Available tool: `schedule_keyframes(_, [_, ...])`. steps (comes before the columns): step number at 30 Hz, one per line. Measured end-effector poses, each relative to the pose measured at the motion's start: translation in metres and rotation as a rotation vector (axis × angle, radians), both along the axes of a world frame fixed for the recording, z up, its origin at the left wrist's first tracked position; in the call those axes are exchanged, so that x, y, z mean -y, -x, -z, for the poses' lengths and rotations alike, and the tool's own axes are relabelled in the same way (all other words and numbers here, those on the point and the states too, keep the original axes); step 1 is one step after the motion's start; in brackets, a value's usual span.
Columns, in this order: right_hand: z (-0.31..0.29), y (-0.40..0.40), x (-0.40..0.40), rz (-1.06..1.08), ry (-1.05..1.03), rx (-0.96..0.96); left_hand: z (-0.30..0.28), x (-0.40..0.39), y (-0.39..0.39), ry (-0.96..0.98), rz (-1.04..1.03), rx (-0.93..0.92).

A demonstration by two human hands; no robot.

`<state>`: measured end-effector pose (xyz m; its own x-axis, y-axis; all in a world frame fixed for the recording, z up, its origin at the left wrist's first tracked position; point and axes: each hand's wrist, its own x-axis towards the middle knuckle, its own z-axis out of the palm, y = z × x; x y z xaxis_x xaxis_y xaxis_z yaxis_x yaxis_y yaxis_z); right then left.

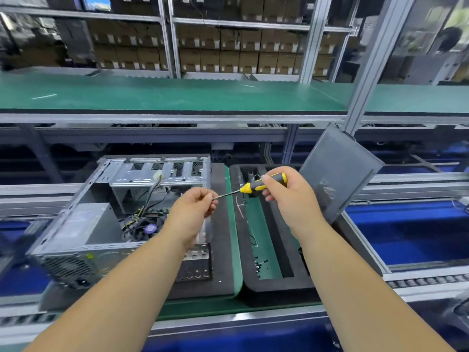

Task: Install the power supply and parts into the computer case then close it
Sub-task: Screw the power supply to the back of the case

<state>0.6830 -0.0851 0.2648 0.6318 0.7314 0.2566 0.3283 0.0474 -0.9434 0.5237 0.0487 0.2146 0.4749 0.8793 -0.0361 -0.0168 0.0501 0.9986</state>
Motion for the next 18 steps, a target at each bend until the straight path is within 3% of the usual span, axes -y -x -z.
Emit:
schedule_keyframes(5, [-0.005, 0.039, -0.032, -0.071, 0.112, -0.023, -0.004, -0.033, 0.053, -0.201, -0.039, -0.108])
schedule_keyframes(12, [0.003, 0.093, -0.072, -0.211, 0.211, -0.012, -0.01, -0.075, 0.112, -0.303, -0.097, -0.137])
schedule_keyframes(18, [0.011, 0.126, -0.095, -0.265, 0.174, -0.17, -0.005, -0.103, 0.149, -0.354, -0.08, -0.176])
